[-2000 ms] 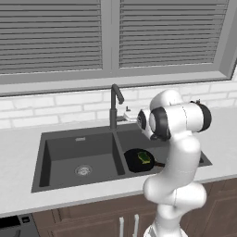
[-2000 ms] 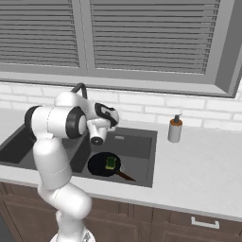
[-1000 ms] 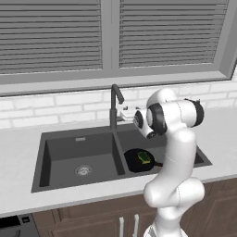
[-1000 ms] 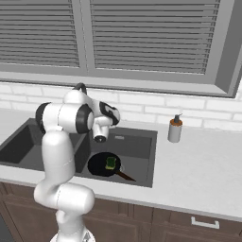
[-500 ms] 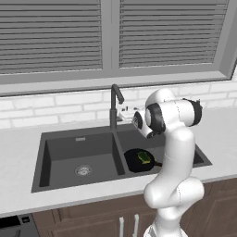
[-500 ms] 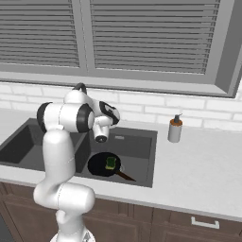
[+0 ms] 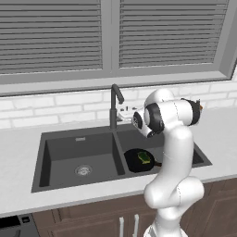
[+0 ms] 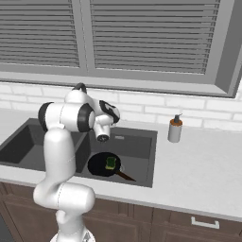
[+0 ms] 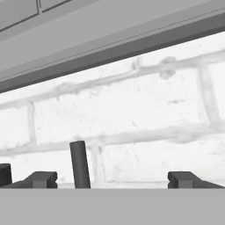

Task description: Pick the pan and sponge and place them into the sink. Then turn on the water.

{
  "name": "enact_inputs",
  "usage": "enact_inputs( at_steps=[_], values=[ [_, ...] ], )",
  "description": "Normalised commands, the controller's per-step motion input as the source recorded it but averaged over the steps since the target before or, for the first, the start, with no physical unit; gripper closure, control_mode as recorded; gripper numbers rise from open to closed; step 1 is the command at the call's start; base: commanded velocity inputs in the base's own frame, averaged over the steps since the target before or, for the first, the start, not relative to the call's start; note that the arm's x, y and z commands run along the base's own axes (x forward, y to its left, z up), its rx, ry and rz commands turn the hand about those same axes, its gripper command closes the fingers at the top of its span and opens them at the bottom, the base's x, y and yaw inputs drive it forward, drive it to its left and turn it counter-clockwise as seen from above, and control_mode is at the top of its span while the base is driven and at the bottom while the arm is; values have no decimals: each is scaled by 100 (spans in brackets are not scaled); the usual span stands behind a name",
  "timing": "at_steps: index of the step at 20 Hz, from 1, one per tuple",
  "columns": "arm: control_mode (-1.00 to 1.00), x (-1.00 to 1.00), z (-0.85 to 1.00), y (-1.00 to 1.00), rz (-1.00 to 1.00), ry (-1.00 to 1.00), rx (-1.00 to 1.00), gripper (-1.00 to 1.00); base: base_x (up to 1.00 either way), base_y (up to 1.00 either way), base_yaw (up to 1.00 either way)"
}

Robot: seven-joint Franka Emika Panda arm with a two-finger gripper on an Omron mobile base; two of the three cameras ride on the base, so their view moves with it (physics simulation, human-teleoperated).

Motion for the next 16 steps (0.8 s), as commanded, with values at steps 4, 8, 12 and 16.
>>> enact_inputs(
  at_steps=[4, 8, 12, 16],
  values=[
    [-100, 11, -2, 3, 4, 0, 0, -100, 0, 0, 0],
    [-100, 12, -2, 0, 4, 0, 0, -100, 0, 0, 0],
    [-100, 25, -1, 2, 2, 1, 0, -100, 0, 0, 0],
    [-100, 22, 0, 0, 2, 4, 0, -100, 0, 0, 0]
  ],
)
